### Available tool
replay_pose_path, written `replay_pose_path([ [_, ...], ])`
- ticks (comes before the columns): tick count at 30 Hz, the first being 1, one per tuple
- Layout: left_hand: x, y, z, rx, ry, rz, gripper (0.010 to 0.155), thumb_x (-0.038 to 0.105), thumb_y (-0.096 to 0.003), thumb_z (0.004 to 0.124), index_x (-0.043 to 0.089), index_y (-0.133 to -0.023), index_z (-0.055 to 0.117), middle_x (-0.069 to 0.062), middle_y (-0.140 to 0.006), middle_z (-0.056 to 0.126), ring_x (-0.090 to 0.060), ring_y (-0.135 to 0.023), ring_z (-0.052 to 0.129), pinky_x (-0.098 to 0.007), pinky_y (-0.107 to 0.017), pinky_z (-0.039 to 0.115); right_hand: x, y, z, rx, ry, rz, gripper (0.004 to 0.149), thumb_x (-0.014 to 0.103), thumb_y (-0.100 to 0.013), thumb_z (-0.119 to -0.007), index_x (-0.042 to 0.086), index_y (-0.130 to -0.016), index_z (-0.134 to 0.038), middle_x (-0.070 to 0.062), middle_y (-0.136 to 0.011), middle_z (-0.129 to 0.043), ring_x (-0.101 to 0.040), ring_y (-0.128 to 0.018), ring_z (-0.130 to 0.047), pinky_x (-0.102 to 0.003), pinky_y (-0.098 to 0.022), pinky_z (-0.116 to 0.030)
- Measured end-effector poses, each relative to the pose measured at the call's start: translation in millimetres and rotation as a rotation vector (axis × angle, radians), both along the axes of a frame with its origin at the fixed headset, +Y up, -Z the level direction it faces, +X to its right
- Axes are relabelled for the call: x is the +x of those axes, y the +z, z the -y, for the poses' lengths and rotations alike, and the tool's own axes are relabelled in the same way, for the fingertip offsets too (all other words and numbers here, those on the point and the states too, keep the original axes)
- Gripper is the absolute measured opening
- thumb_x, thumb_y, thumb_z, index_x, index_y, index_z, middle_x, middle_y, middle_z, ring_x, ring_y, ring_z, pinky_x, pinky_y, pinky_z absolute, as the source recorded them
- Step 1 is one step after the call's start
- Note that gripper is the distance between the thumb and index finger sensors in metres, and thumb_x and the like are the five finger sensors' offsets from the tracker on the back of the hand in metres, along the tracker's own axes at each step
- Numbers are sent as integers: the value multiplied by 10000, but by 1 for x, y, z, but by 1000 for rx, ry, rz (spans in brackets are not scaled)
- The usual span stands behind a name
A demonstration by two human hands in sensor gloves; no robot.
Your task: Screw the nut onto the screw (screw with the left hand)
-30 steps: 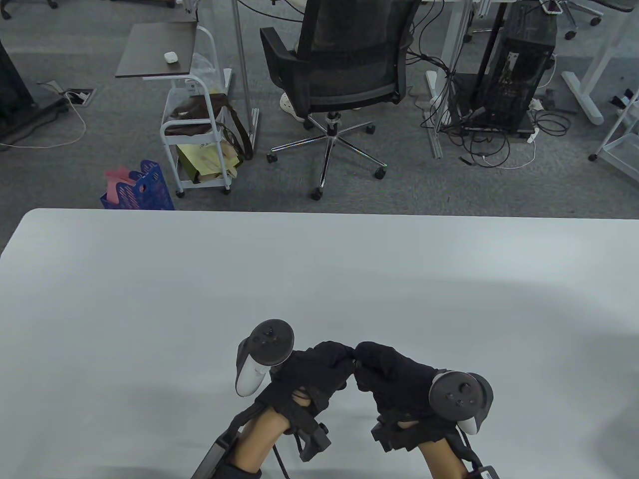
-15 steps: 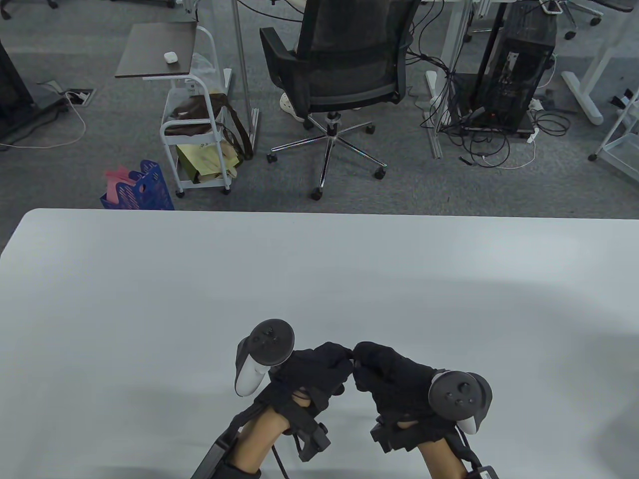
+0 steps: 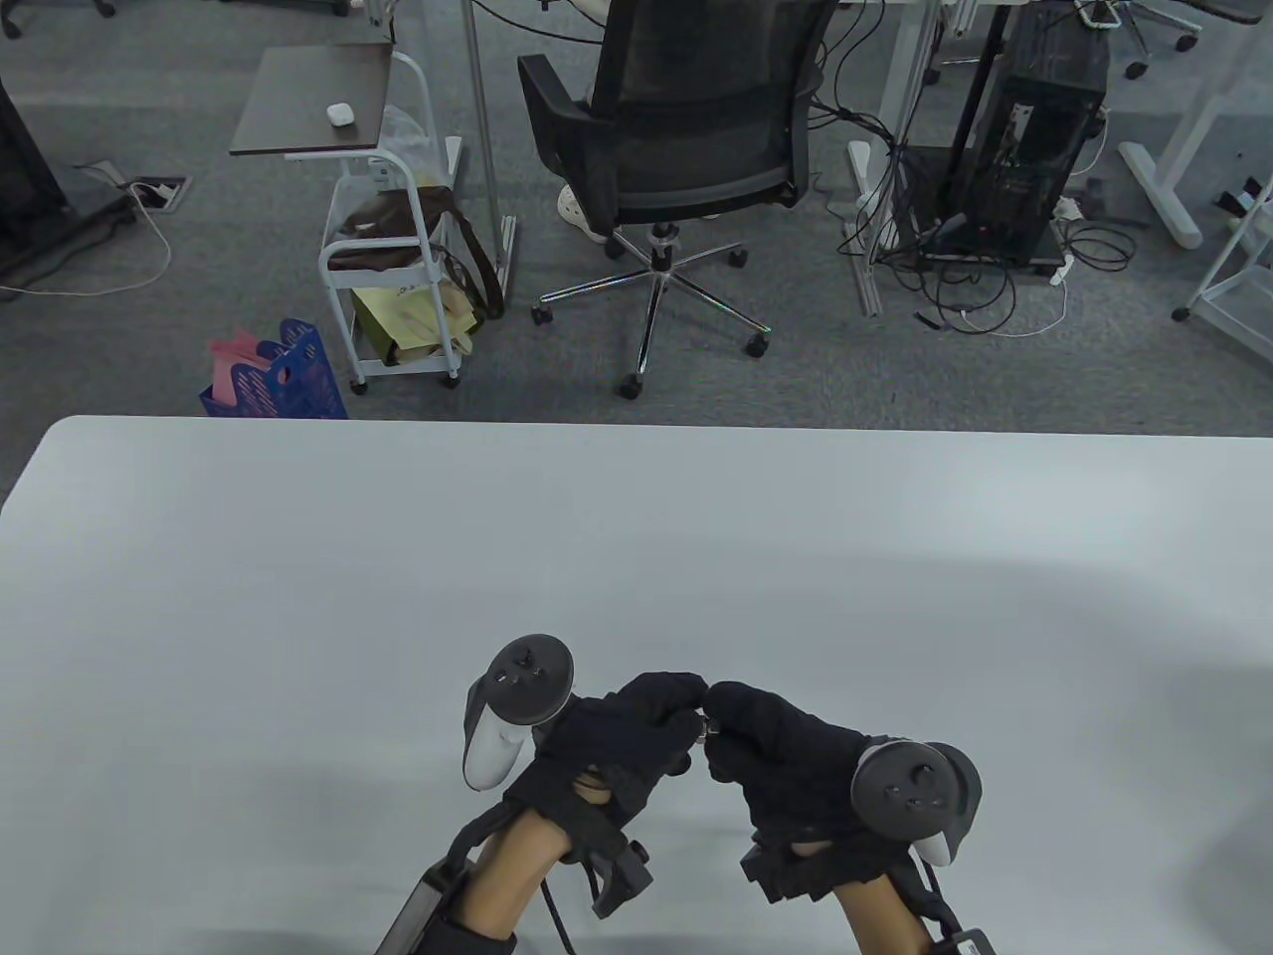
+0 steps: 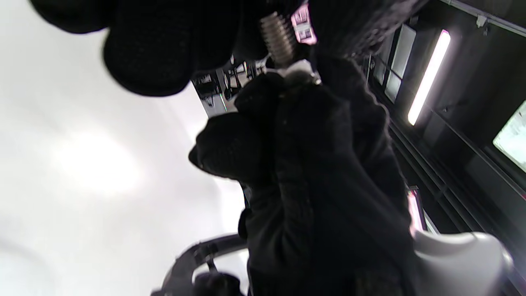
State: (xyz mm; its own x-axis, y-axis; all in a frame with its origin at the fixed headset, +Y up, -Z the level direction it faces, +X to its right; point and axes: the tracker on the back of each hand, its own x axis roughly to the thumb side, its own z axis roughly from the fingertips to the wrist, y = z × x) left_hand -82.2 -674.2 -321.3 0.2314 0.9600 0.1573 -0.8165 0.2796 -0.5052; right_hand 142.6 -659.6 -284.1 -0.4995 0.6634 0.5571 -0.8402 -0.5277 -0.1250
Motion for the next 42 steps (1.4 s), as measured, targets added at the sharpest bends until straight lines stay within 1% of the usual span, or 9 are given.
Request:
replay_pose_path([
  [4,2,1,-4,-1,-45,61,537,341,-444,751,51,-894,711,-255,-808,798,-435,-559,900,-635,-511,650,-1,1,-1,18,15,4,481,284,-290,-952,148,-747,-885,-70,-602,-1044,-125,-285,-1179,-360,-264,-1050],
  [8,0,2,-3,-9,3,60,671,447,-451,727,88,-997,574,-251,-894,710,-419,-624,866,-622,-544,632,0,1,-2,13,-9,4,482,286,-290,-953,150,-748,-883,-67,-605,-1042,-123,-288,-1177,-359,-267,-1049],
  [13,2,3,-5,17,-41,3,541,367,-448,730,30,-867,786,-278,-786,823,-452,-534,909,-643,-498,655,-1,1,-2,14,2,5,482,289,-290,-953,153,-747,-882,-65,-605,-1041,-122,-289,-1176,-357,-268,-1048],
  [20,-1,2,-5,3,-12,30,656,432,-448,734,77,-985,603,-253,-879,719,-429,-624,861,-627,-544,625,0,1,-2,13,-12,7,483,289,-290,-954,152,-747,-882,-64,-604,-1041,-122,-289,-1176,-358,-268,-1048],
  [24,0,2,-5,2,-42,26,544,375,-452,733,43,-879,793,-273,-814,802,-459,-568,893,-647,-516,639,0,1,-2,14,-9,7,482,290,-289,-953,153,-746,-882,-64,-604,-1041,-121,-288,-1176,-358,-268,-1048],
  [28,1,3,-7,12,-80,78,554,342,-446,762,80,-924,664,-243,-867,731,-438,-628,853,-636,-549,614,-1,2,-2,13,-2,3,483,288,-289,-952,152,-747,-881,-65,-604,-1041,-123,-290,-1176,-358,-268,-1047],
  [31,-1,3,-7,13,-23,61,649,435,-453,738,111,-993,585,-238,-900,697,-431,-662,835,-626,-563,608,0,1,-2,10,-13,3,481,289,-289,-954,153,-745,-882,-65,-602,-1042,-123,-289,-1175,-357,-268,-1048],
  [37,1,4,-8,20,-62,17,538,353,-452,740,37,-885,783,-274,-821,792,-466,-585,881,-648,-522,633,0,1,-2,12,-13,1,482,289,-289,-954,152,-745,-883,-66,-603,-1041,-124,-289,-1176,-359,-267,-1048],
  [42,-1,3,-8,10,-41,68,577,389,-448,751,112,-939,625,-227,-892,701,-427,-656,838,-622,-560,613,-1,1,-2,11,-18,-2,483,290,-287,-955,154,-744,-883,-63,-603,-1042,-124,-291,-1176,-358,-269,-1048],
])
